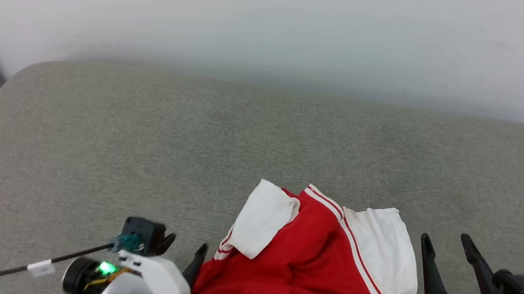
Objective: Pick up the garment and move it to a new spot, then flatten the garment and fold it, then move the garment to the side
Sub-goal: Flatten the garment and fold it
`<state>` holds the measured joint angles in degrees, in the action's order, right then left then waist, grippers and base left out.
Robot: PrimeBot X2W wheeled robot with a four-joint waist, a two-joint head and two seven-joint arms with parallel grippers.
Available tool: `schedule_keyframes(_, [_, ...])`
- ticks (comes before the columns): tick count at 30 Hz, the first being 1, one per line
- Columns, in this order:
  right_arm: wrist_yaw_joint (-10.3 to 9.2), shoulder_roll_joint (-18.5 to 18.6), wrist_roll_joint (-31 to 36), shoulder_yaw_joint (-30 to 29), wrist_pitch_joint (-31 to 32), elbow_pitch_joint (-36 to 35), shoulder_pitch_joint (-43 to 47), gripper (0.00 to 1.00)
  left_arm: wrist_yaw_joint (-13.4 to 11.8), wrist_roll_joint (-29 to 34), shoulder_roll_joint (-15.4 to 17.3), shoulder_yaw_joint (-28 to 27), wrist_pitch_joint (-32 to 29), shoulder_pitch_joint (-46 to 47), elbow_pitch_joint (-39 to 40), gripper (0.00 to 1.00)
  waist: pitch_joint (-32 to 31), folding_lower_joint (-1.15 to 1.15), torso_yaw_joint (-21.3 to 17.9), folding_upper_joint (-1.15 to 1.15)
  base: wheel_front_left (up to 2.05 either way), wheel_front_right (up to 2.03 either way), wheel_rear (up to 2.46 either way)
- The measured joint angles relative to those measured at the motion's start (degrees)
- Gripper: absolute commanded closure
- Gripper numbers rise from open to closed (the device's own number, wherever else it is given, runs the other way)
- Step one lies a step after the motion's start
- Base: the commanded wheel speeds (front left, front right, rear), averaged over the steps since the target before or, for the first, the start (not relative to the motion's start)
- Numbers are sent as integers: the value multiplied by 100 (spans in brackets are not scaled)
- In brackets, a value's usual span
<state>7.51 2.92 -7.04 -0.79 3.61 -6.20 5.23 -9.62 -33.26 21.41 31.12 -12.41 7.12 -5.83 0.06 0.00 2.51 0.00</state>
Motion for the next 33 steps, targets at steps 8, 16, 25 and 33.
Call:
schedule_keyframes(8, [0,0,25,63,97,-115,-3,0,615,333,-134,681,-619,1001,-236,0,91,0,-226,0,0,0,0])
schedule_keyframes(16, [0,1,-22,91,88,-108,-166,0,1227,493,-164,1230,-1555,1859,-879,0,477,0,-459,0,0,0,0])
schedule_keyframes(25, [0,0,-142,47,-43,65,-269,0,1370,436,-29,1256,-1882,2244,-1199,100,771,0,-617,0,0,0,0])
schedule_keyframes(33, [0,1,-157,-24,-78,155,-265,0,899,208,160,651,-1365,2137,-834,100,690,1,-436,0,0,0,0])
